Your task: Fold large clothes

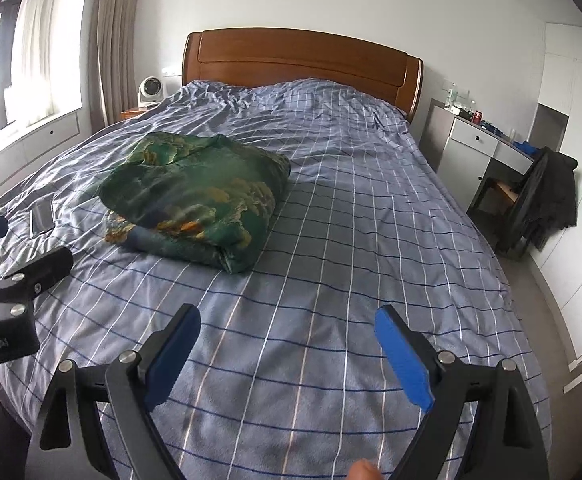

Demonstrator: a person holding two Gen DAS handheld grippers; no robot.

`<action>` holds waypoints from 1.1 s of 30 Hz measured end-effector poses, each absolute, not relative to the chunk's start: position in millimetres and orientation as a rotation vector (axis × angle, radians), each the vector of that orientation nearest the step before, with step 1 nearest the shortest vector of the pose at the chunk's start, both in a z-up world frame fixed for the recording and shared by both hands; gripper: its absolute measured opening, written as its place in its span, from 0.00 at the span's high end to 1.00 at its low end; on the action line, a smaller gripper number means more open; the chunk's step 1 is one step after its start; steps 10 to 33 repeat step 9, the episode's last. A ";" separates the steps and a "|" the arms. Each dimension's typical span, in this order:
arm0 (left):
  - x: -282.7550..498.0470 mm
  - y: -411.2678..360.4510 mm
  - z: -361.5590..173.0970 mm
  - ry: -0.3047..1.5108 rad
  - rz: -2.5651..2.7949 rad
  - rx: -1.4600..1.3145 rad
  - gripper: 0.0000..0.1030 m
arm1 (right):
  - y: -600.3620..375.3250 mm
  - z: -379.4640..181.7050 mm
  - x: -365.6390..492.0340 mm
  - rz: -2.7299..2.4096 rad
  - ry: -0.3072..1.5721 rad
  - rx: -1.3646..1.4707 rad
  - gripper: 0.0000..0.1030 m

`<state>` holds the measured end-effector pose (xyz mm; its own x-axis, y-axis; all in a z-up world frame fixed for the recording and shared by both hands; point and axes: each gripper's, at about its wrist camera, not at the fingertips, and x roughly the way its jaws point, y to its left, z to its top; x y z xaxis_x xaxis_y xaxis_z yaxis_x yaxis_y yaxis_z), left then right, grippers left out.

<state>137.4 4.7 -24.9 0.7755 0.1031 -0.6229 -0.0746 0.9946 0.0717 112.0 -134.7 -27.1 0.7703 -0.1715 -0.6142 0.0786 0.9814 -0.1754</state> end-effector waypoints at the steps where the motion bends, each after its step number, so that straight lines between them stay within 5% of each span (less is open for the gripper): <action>1: 136.6 6.0 -24.9 0.674 0.098 0.039 0.00 | -134.2 -27.3 111.4 -0.135 0.681 -0.141 0.12; 33: 129.9 6.7 -22.9 0.649 0.119 0.036 0.00 | -133.0 -29.1 105.9 -0.134 0.687 -0.140 0.12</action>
